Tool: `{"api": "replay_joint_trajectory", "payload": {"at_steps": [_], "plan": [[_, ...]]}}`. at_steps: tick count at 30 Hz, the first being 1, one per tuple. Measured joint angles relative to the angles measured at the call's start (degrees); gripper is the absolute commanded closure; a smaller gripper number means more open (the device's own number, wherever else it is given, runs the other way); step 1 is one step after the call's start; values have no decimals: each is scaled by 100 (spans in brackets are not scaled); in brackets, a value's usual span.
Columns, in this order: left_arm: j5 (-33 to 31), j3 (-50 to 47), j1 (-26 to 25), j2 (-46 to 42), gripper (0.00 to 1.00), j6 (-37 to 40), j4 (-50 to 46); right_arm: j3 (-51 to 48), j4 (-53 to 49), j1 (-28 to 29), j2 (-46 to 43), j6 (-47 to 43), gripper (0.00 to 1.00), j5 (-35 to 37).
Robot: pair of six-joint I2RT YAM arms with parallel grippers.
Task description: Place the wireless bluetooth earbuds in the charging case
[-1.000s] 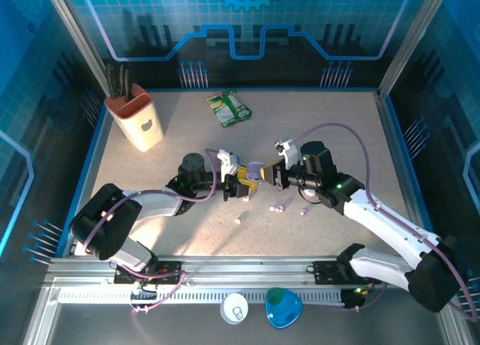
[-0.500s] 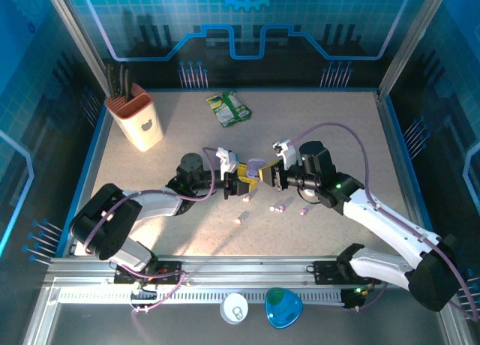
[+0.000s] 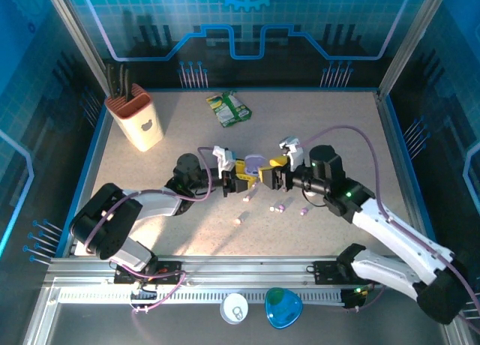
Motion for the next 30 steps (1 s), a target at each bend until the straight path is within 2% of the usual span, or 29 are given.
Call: {"api": "replay_joint_trajectory", "payload": {"at_steps": [5,10,15,22,30], "plan": [[-63,-216,260,-52,73,-184,317,-688,533,-280,-564,450,42,446],[-160,-435,358,-479,73,-197,356,-979,682,-861,-234,1263,44,719],[-282,-577,369,-1060,73,-188,299,-837,575,-929,866,1840,45,772],[-358,-619,380,-1773,73,-83,-153,-275,463,-837,2610,2374,50,468],[-479,-619,378,-2037,77,-17,-374,382,778,-466,4015,2684,51,122]]}}
